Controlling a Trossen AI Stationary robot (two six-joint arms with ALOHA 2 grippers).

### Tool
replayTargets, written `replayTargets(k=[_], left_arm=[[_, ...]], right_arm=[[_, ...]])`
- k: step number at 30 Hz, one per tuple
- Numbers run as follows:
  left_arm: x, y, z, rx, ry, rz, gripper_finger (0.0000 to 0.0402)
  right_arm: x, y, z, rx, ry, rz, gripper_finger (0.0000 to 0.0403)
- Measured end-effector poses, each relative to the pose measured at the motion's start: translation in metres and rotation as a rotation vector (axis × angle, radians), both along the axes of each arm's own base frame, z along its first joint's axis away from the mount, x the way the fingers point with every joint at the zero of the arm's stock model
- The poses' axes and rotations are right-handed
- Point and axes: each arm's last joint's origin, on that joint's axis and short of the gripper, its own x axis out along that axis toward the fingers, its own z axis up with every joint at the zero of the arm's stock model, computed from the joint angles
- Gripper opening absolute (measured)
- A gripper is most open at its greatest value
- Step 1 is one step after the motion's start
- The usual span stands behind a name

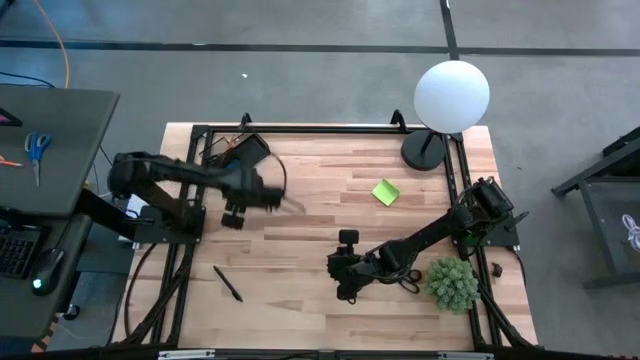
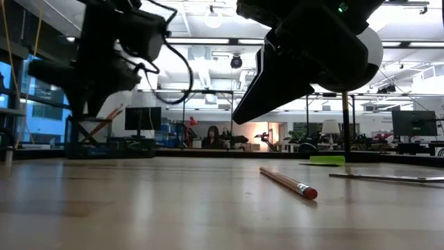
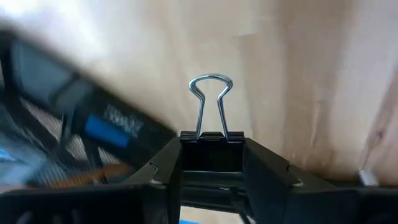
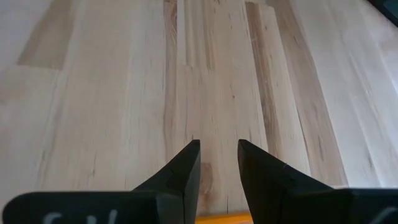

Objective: Pick and place office supplies into organizer
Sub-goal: Put the black binder clip into the bottom left section of the desk organizer

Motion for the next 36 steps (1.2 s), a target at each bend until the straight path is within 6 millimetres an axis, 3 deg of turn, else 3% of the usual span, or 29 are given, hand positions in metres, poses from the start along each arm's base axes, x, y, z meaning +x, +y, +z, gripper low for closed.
replayTargets(k=[4, 9, 16, 27, 36], left_arm=[[-0.018, 0.034, 0.013, 0.021, -0.074, 0.207, 0.0114], [-0.037, 0.073, 0.016, 0.061, -0.118, 0.419, 0.0115], [-0.056, 0.11, 0.014, 0.102, -0.197, 0.62, 0.0116], [-0.069, 0.121, 0.014, 0.122, -0.194, 0.716, 0.012], [-0.07, 0.123, 0.015, 0.208, -0.167, 0.729, 0.0171]], right_arm=[[0.0, 0.0, 0.0, -0.001, 0.003, -0.001, 0.0099], [0.0, 0.0, 0.0, -0.003, 0.004, 0.001, 0.0099], [0.0, 0.0, 0.0, -0.003, 0.004, 0.001, 0.0099], [0.0, 0.0, 0.0, -0.003, 0.004, 0.001, 0.0099], [0.0, 0.0, 0.0, -0.003, 0.004, 0.001, 0.0099]])
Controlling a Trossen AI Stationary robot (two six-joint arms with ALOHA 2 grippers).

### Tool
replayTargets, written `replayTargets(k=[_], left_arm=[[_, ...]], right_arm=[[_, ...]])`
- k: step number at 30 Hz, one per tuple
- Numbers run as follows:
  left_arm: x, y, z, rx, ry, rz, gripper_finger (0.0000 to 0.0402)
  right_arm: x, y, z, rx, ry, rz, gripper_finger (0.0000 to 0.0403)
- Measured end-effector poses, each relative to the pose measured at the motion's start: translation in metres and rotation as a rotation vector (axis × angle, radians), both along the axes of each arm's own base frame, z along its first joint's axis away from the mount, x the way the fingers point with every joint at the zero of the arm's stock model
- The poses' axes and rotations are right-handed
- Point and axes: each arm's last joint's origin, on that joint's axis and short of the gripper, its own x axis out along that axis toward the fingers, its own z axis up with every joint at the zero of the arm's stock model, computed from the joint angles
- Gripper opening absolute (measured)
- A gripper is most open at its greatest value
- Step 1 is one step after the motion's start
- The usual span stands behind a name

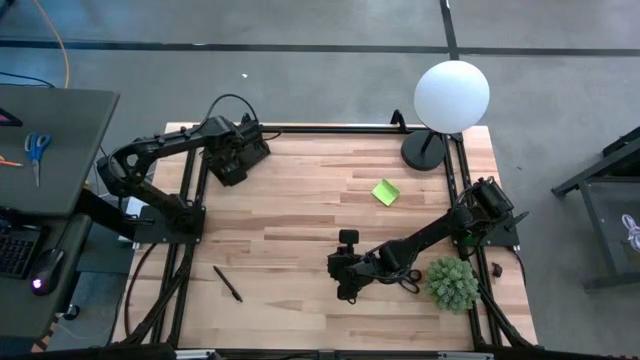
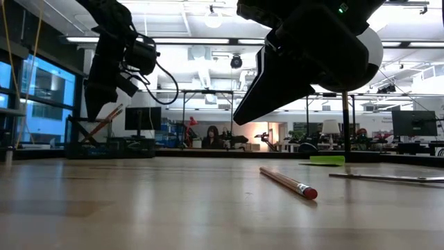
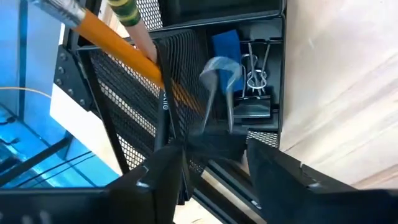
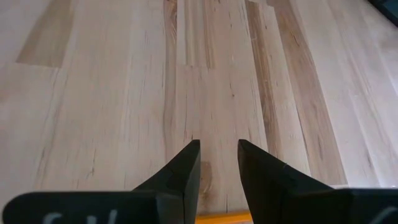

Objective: Pick and place office supplies into organizer
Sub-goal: Put the black binder clip into the bottom left section of the desk organizer, then put the black pen into the top left section of the desk organizer

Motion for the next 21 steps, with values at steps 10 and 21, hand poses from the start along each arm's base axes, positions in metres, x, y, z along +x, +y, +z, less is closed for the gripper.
replayTargets(k=[10, 21], left_arm=[[0.0, 0.0, 0.0, -0.002, -0.001, 0.0, 0.0199], [0.008, -0.03, 0.003, -0.108, 0.07, -0.024, 0.0165]], right_arm=[[0.0, 0.0, 0.0, 0.0, 0.0, 0.0, 0.0099], [0.004, -0.002, 0.003, 0.021, -0.042, -0.009, 0.0099]])
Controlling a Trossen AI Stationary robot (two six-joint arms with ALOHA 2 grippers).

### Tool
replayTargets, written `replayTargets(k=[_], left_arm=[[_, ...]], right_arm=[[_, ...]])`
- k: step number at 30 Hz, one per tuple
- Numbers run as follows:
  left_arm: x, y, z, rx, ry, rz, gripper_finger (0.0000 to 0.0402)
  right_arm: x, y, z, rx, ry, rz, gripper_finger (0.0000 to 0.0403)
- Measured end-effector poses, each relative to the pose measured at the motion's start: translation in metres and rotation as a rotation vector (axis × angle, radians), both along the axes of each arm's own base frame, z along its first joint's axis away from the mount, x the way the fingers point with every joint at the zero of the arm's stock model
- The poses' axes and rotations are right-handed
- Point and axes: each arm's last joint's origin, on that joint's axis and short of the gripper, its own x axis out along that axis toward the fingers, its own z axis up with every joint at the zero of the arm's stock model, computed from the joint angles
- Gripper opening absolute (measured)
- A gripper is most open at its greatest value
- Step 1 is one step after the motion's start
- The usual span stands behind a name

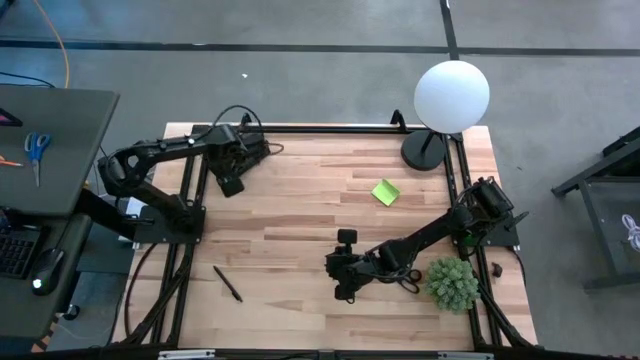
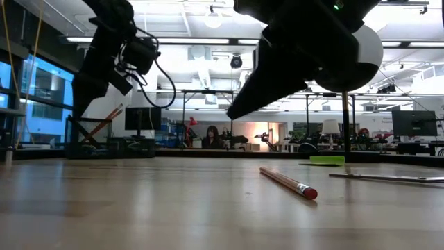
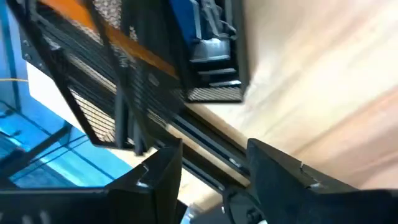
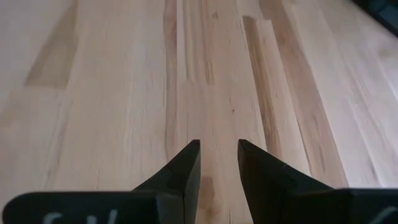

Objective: Pick and place office supplies into organizer
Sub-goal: Put the black pen into the top left section of the desk organizer

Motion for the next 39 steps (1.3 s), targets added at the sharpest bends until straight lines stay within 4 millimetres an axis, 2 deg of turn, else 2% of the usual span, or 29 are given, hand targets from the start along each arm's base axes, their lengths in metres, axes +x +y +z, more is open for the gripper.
replayTargets(k=[9, 14, 22, 28, 33, 39], left_arm=[[0.027, -0.043, 0.001, 0.001, -0.011, -0.15, 0.0129], [0.04, -0.065, 0.001, -0.009, -0.075, -0.225, 0.0115], [0.06, -0.109, 0.008, 0.008, -0.299, -0.357, 0.0101], [0.072, -0.156, 0.016, -0.026, -0.51, -0.482, 0.0091], [0.067, -0.201, 0.015, -0.181, -0.53, -0.644, 0.0085], [0.05, -0.245, 0.011, -0.272, -0.478, -0.834, 0.0091]], right_arm=[[0.012, 0.005, 0.014, 0.083, -0.193, -0.011, 0.0099], [0.013, 0.005, 0.013, 0.057, -0.158, 0.068, 0.0099], [0.013, 0.005, 0.012, 0.081, -0.145, 0.097, 0.0099], [0.01, 0.006, 0.008, 0.124, -0.079, 0.139, 0.0099], [0.009, 0.006, 0.008, 0.157, -0.066, 0.14, 0.0099], [0.009, 0.006, 0.008, 0.162, -0.07, 0.137, 0.0099]])
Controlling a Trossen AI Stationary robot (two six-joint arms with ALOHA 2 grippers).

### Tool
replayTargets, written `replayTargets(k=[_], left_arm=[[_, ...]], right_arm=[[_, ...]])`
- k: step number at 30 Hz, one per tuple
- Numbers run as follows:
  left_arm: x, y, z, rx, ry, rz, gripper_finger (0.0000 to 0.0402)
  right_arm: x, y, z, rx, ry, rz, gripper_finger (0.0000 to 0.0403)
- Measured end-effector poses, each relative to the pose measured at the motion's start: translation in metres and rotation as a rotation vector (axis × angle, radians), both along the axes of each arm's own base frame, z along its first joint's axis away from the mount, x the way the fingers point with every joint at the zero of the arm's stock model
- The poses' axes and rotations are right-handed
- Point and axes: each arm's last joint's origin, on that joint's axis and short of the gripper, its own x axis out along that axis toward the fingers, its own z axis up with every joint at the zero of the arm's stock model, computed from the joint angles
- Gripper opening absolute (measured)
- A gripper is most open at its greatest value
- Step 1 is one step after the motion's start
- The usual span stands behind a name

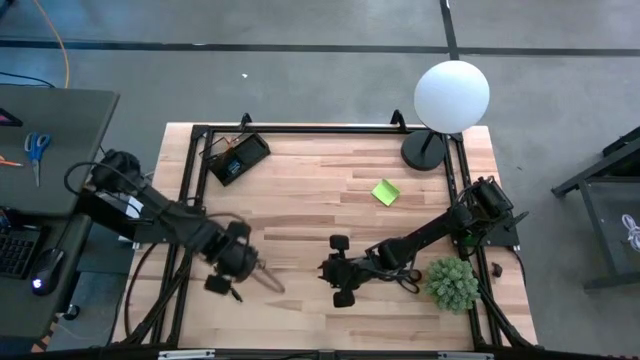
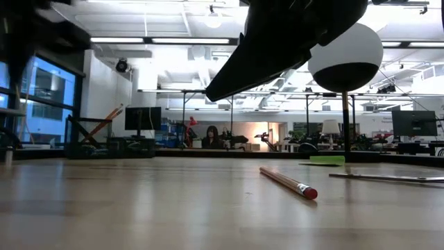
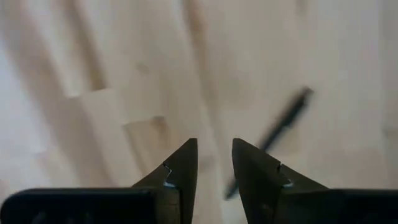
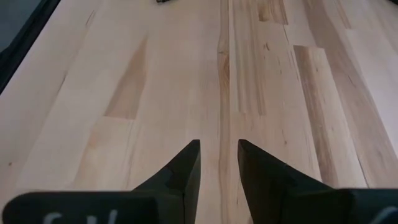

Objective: Pick and place office supplies into organizer
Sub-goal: Put the black pen into the top left section of the desk organizer

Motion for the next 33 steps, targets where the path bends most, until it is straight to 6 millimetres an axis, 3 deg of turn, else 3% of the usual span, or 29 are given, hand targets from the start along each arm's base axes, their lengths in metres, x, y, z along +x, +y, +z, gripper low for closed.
replayTargets(k=[4, 9, 14, 18, 23, 28, 33], left_arm=[[-0.011, -0.019, 0.0, -0.039, 0.023, -0.04, 0.0112], [-0.019, -0.027, -0.001, -0.06, 0.06, -0.014, 0.0165], [-0.023, -0.034, -0.022, -0.096, 0.023, -0.044, 0.0218], [-0.027, -0.032, -0.04, -0.1, 0.021, -0.045, 0.0239], [-0.032, -0.029, -0.055, -0.109, 0.041, -0.005, 0.0228], [-0.033, -0.034, -0.067, -0.208, 0.011, -0.002, 0.0195], [-0.046, -0.038, -0.077, -0.175, 0.029, -0.05, 0.0163]], right_arm=[[0.0, 0.0, 0.0, 0.0, 0.0, 0.0, 0.0099], [0.0, 0.0, 0.0, -0.004, 0.001, 0.003, 0.0099], [0.0, 0.0, 0.0, -0.004, 0.001, 0.004, 0.0099], [0.0, 0.001, 0.0, 0.0, 0.001, 0.003, 0.0099], [-0.001, 0.002, 0.0, 0.018, 0.009, 0.023, 0.0099], [-0.001, 0.002, 0.0, 0.025, 0.012, 0.031, 0.0099], [-0.001, 0.002, 0.0, 0.025, 0.012, 0.031, 0.0099]])
